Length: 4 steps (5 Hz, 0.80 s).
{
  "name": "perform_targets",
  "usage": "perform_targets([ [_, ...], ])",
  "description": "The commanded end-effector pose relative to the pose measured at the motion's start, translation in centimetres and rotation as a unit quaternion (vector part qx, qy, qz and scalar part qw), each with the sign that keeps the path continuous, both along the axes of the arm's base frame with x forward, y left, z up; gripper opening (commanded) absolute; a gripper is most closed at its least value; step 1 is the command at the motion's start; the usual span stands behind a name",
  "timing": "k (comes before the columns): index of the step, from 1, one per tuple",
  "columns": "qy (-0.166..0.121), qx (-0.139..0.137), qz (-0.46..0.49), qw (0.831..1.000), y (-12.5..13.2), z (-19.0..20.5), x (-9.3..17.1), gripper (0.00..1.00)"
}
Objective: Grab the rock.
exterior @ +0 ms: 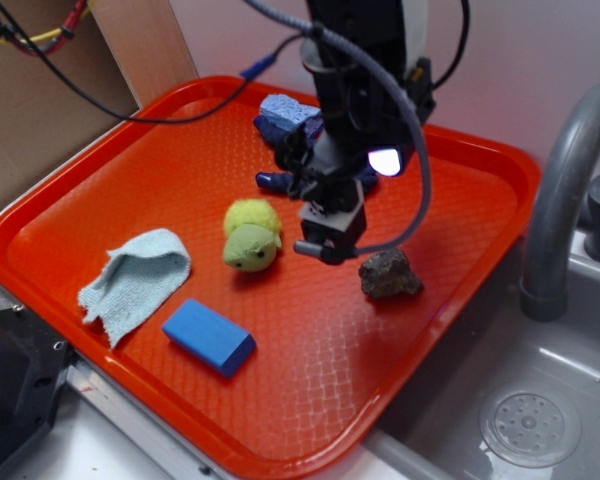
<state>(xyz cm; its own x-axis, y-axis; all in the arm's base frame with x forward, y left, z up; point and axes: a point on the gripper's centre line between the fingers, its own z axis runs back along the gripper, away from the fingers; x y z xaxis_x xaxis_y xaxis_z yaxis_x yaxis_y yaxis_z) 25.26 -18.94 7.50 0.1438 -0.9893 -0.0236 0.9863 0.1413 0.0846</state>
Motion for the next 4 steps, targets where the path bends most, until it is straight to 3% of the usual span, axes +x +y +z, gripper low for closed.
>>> perform_targets([
  [1, 0.003, -0.014, -0.047, 0.999, -1.6, -2.1, -1.8, 1.00],
  [2, 0.031, -0.012, -0.059, 0.998, -1.4, -3.3, -1.6, 1.00],
  [3, 0.070, -0.030, -0.063, 0.995, -0.7, -4.2, -2.2, 1.00],
  [4, 0.074, -0.047, -0.031, 0.996, -0.3, -4.8, -2.4, 0.00],
])
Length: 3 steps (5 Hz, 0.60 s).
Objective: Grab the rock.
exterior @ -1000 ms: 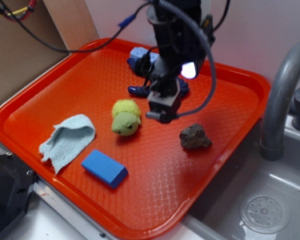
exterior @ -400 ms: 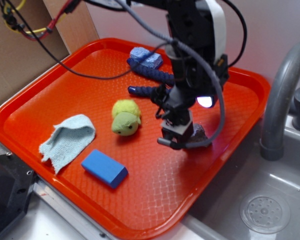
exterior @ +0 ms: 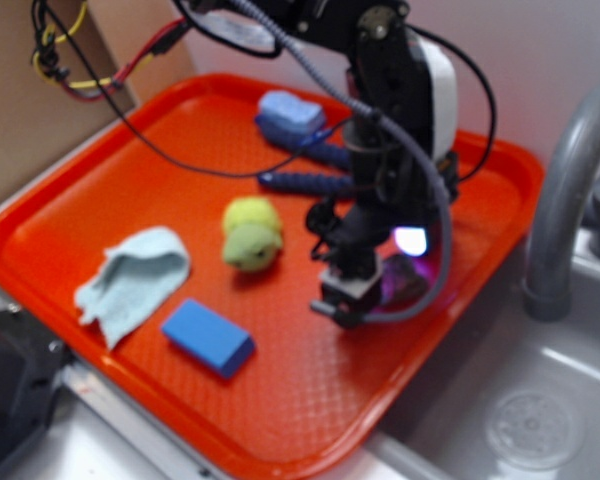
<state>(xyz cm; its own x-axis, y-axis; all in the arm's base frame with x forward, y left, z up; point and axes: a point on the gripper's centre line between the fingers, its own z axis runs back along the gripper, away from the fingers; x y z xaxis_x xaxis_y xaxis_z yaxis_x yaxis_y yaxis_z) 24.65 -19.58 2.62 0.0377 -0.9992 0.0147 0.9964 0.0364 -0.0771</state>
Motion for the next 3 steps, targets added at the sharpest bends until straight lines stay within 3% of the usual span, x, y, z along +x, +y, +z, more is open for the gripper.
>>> perform_targets([
  [1, -0.018, -0.023, 0.048, 0.998, 0.3, 0.5, -1.5, 0.00],
  [2, -0.022, -0.023, 0.089, 0.996, 0.2, 0.4, -1.0, 0.00],
  [3, -0.058, -0.006, 0.167, 0.984, 1.0, 1.4, -0.3, 0.00],
])
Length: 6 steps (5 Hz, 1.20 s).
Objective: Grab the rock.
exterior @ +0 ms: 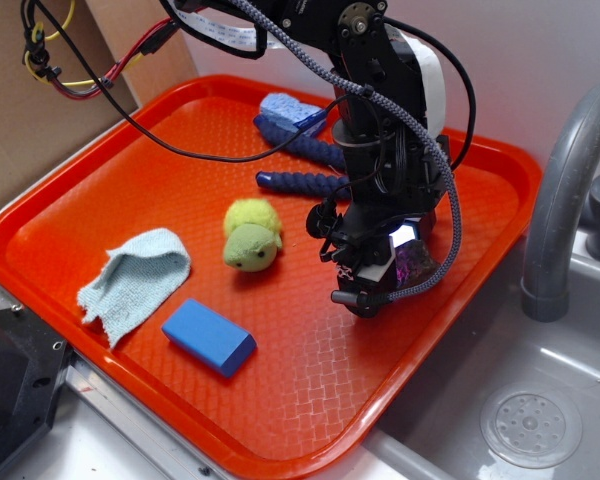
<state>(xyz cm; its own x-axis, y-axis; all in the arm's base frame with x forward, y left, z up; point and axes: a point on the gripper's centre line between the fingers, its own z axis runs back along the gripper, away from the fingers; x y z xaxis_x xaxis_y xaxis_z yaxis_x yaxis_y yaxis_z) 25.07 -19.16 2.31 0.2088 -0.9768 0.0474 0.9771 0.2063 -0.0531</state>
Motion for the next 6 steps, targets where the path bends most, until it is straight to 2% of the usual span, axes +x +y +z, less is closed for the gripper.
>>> perform_targets([
  [1, -0.105, 0.024, 0.205, 0.973, 2.5, 6.6, 0.1, 0.00],
  [2, -0.137, 0.050, 0.323, 0.935, 5.1, 11.6, -0.5, 0.00],
  [3, -0.141, 0.074, 0.437, 0.885, 7.2, 15.2, -1.6, 0.00],
  [4, -0.126, 0.099, 0.542, 0.825, 8.5, 18.8, -3.6, 0.00],
  [5, -0.127, 0.095, 0.605, 0.781, 8.0, 21.1, -3.6, 0.00],
  [6, -0.103, 0.039, 0.624, 0.774, 8.4, 21.6, -3.0, 0.00],
])
